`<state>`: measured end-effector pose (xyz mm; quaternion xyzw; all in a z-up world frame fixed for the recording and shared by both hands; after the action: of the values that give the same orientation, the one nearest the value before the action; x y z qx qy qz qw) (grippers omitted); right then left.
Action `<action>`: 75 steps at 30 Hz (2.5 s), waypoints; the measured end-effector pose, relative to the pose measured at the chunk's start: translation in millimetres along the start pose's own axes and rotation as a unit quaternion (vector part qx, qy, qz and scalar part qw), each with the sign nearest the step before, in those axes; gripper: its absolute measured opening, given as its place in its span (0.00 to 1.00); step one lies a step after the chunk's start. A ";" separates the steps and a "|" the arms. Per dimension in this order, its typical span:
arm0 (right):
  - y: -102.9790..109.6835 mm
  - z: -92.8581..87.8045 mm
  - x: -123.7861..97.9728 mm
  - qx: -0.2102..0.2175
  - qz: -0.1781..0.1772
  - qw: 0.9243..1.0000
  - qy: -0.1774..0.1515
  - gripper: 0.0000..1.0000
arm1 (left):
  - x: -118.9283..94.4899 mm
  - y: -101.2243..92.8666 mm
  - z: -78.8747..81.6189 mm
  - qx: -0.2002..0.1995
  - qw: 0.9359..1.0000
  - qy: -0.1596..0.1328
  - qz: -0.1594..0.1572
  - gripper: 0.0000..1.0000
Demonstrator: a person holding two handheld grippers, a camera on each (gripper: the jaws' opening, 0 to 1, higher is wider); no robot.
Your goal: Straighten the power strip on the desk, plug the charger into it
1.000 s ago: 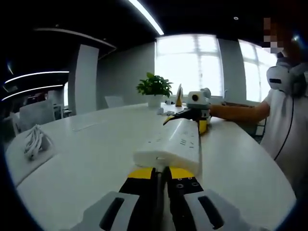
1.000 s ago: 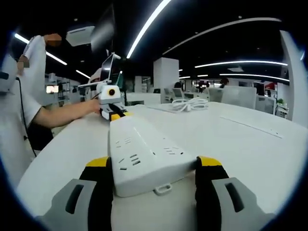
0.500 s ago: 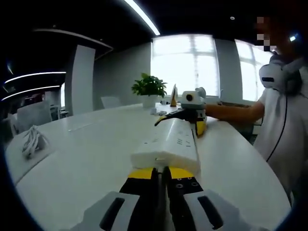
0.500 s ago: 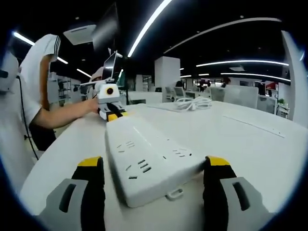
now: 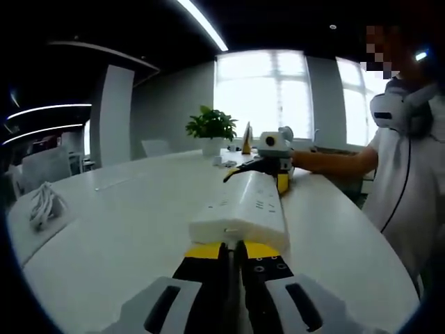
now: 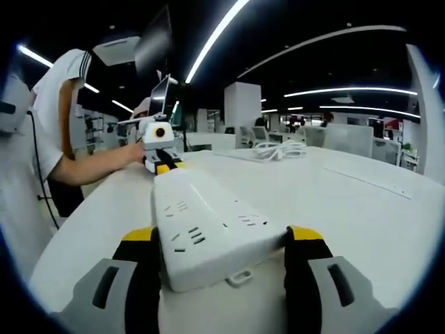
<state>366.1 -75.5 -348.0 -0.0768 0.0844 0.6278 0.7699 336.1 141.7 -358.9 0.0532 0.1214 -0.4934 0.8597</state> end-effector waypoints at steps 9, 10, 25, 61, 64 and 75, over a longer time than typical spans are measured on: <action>18.5 -2.6 -12.6 0.000 0.003 1.000 0.000 0.67 | -0.6 -4.6 0.0 0.003 1.000 0.000 -0.014 0.12; 18.9 -2.5 -12.6 0.000 0.003 1.000 0.000 0.67 | -0.3 -6.0 0.1 0.003 1.000 0.001 -0.015 0.12; 44.7 -5.2 -21.0 -0.006 0.026 1.000 -0.001 0.67 | -11.0 -33.1 -3.6 0.006 0.999 0.004 -0.049 0.12; 62.4 -9.2 -46.2 -0.010 0.045 0.999 0.000 0.67 | -5.3 -58.7 -2.5 0.007 0.999 0.006 -0.050 0.12; 61.5 -10.5 -51.1 -0.010 0.048 0.999 0.001 0.67 | -2.2 -62.4 -1.9 0.010 0.999 0.005 -0.050 0.12; 61.5 -11.8 -58.2 -0.009 0.050 0.999 0.002 0.67 | 4.1 -67.5 -0.9 0.013 0.999 0.004 -0.051 0.12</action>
<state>293.9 -121.3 -347.1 -0.0809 0.0836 0.6658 0.7370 279.8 104.2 -359.0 0.0604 0.1212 -0.5383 0.8318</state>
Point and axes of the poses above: the point that each gripper's makers call its tool centre point, and the gripper's own axes: x roughly forward along the fingers, y roughly to its left, z roughly out of its top, the point moved 3 cm from there along -x, roughly backward along the fingers, and after that the axes turned 7 degrees about z, right-handed, at the moved point
